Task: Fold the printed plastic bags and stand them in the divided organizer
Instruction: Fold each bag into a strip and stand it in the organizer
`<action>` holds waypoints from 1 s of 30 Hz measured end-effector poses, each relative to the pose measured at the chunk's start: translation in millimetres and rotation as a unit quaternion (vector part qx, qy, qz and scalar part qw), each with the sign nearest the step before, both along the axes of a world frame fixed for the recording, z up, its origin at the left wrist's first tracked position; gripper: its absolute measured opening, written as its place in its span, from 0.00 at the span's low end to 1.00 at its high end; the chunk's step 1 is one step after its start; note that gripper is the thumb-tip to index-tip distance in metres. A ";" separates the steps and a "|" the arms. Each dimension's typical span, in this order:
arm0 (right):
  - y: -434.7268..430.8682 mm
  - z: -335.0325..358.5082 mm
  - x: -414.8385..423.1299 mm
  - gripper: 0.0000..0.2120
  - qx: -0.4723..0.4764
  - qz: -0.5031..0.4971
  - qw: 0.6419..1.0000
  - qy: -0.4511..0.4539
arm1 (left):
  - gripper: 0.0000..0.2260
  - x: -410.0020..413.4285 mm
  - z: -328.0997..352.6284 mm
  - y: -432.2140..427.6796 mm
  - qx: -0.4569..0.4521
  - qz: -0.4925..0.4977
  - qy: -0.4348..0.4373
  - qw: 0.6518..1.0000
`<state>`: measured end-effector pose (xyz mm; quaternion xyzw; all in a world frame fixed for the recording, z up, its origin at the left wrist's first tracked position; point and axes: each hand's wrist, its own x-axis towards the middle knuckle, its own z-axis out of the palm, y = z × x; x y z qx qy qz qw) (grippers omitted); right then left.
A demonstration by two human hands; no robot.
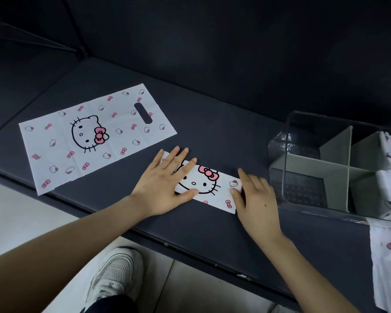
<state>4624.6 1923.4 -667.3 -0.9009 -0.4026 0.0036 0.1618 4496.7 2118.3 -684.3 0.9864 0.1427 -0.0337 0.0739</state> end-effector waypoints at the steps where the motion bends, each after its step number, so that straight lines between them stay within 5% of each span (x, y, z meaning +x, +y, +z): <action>1: 2.8 5.1 3.7 0.20 -0.001 -0.006 0.999 0.041 | 0.36 1.2 -1.0 4.7 -0.002 -0.018 -0.004 1.000; 5: 12.8 25.9 11.1 0.15 -0.065 -0.040 0.973 0.216 | 0.35 5.1 -8.0 22.2 0.000 -0.098 -0.024 0.995; 10: 13.2 32.1 3.8 0.04 -0.111 -0.037 0.967 0.224 | 0.27 4.8 2.6 17.6 0.005 -0.124 -0.121 0.985; 13: 8.4 32.5 -1.2 0.04 -0.079 -0.036 0.975 0.205 | 0.17 -10.0 4.3 -16.5 -0.091 -0.102 -0.236 0.962; 15: 4.8 33.1 -4.0 0.06 -0.036 -0.060 0.961 0.266 | 0.18 -20.8 0.0 -36.5 -0.184 -0.069 -0.239 0.951; 17: 2.7 38.8 -6.1 0.08 0.037 -0.108 0.900 0.420 | 0.24 -26.4 -6.0 -45.2 -0.208 -0.068 -0.198 0.956; 20: 1.9 51.3 -6.8 0.11 0.133 -0.185 0.747 0.625 | 0.30 -25.1 -7.9 -45.8 -0.167 -0.097 -0.161 0.968; 23: 4.5 61.4 -5.7 0.13 0.177 -0.222 0.644 0.710 | 0.24 -19.9 -3.3 -53.7 -0.199 -0.067 -0.198 0.957; 25: 6.8 67.2 -5.3 0.10 0.221 -0.217 0.609 0.730 | 0.23 -17.6 0.8 -58.7 -0.277 -0.016 -0.209 0.938; 27: 6.6 69.5 -4.6 0.14 0.245 -0.175 0.642 0.705 | 0.22 -17.3 -0.3 -60.6 -0.353 0.061 -0.193 0.914; 30: 3.1 60.2 -2.0 0.23 0.160 -0.088 0.817 0.547 | 0.28 -16.9 0.9 -55.7 -0.462 0.172 -0.135 0.860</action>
